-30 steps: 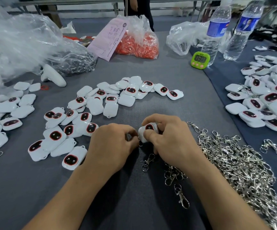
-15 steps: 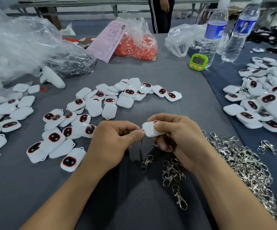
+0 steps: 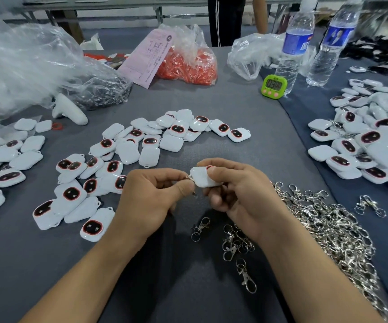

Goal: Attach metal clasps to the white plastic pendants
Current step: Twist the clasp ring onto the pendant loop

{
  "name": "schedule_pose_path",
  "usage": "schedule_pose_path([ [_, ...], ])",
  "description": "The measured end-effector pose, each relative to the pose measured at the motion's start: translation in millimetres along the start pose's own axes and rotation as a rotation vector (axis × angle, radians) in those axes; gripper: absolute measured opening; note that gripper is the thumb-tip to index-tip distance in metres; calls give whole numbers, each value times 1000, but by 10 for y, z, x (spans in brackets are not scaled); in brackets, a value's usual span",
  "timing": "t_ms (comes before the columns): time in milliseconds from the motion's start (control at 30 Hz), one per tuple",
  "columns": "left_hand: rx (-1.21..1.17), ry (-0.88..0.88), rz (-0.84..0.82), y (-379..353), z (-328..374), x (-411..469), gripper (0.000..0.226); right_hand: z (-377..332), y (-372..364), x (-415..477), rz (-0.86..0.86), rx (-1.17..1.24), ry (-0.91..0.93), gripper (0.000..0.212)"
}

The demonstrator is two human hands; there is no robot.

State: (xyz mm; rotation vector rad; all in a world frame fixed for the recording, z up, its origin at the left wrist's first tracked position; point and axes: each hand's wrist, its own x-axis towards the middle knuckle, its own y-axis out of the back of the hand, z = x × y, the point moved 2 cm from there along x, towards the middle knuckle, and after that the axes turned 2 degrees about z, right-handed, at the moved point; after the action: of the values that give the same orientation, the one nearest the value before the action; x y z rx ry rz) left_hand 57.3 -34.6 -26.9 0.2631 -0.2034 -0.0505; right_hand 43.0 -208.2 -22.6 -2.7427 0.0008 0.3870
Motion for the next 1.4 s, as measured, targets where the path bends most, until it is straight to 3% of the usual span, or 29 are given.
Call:
schedule_pose_path([
  [100,-161,98,-88,-56,14,15,3,-19,18,1,-21,17,-7,23],
  [167,-238,142,-100,-68,15,6,15,-19,13,-5,-45,11,16,25],
  [233,-233,150,-87,-54,30,2,11,-20,-8,-18,-53,-5,62,23],
  [400,47,21,-30,-4,65,-34,12,-38,-37,-60,-8,-22,168,14],
  [467,203,-84,-8,14,89,-65,3,-36,-38,-66,8,-46,194,15],
  [600,710,-372,6,55,109,-108,19,2,-82,-83,49,-209,270,17],
  [667,796,-424,21,42,120,-128,17,5,-107,-87,58,-253,299,15],
  [767,357,-153,34,10,70,-119,5,-20,-78,-61,57,-142,232,16],
  [833,65,47,-42,-32,34,-92,11,-32,-51,-45,24,-59,163,16],
  [933,-63,121,-140,-59,77,-90,21,-20,-42,-27,-14,27,84,17],
  [1067,-55,114,-113,-62,97,-105,28,-7,-59,-12,-14,56,68,22],
  [1267,344,-158,-90,-60,119,-140,37,2,-51,-45,-31,40,124,23],
  [1400,694,-278,-156,-38,116,-118,37,-2,-145,-126,-65,-437,357,27],
])
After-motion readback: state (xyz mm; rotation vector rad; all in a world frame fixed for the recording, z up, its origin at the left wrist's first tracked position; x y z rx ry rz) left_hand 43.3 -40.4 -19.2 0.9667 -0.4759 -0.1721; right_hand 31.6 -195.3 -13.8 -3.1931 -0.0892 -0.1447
